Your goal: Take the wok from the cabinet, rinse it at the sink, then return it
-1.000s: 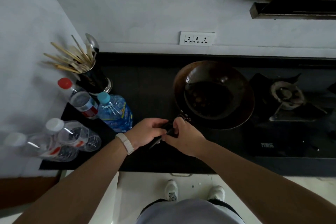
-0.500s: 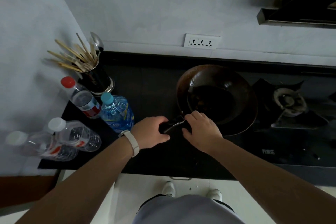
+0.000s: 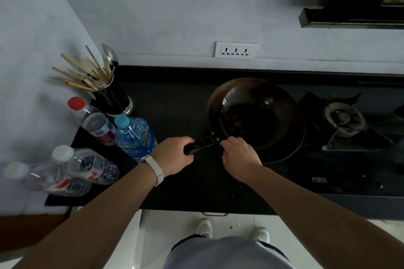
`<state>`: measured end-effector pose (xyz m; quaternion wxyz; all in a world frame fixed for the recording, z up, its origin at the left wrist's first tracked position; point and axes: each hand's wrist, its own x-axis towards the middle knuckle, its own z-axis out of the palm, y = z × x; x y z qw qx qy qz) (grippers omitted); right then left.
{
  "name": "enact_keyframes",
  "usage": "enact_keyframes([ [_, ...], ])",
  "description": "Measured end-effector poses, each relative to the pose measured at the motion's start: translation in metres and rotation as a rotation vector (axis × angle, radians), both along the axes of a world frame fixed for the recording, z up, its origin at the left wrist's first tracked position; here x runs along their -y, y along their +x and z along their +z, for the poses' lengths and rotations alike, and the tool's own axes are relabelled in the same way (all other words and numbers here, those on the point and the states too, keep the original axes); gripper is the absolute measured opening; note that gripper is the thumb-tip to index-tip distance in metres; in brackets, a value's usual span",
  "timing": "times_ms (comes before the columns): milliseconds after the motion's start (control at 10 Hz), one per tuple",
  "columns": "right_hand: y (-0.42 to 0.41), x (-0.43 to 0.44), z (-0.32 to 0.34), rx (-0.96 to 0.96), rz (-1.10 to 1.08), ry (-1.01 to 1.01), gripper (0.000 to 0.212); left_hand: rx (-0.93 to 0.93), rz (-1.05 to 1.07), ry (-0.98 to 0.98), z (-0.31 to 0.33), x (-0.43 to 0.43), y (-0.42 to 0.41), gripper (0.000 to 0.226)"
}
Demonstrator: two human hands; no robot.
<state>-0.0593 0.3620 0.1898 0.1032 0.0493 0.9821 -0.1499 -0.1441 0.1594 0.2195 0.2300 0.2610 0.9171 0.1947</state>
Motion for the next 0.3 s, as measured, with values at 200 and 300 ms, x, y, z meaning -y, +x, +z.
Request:
enact_keyframes([
  [200,0.007,-0.007,0.009,0.006,-0.028,-0.021,0.040,-0.036,-0.015,-0.071,0.007,-0.002,0.003,0.051],
  [300,0.013,-0.015,0.017,-0.009,-0.040,-0.020,0.046,-0.048,0.027,0.011,0.012,-0.005,0.006,0.057],
])
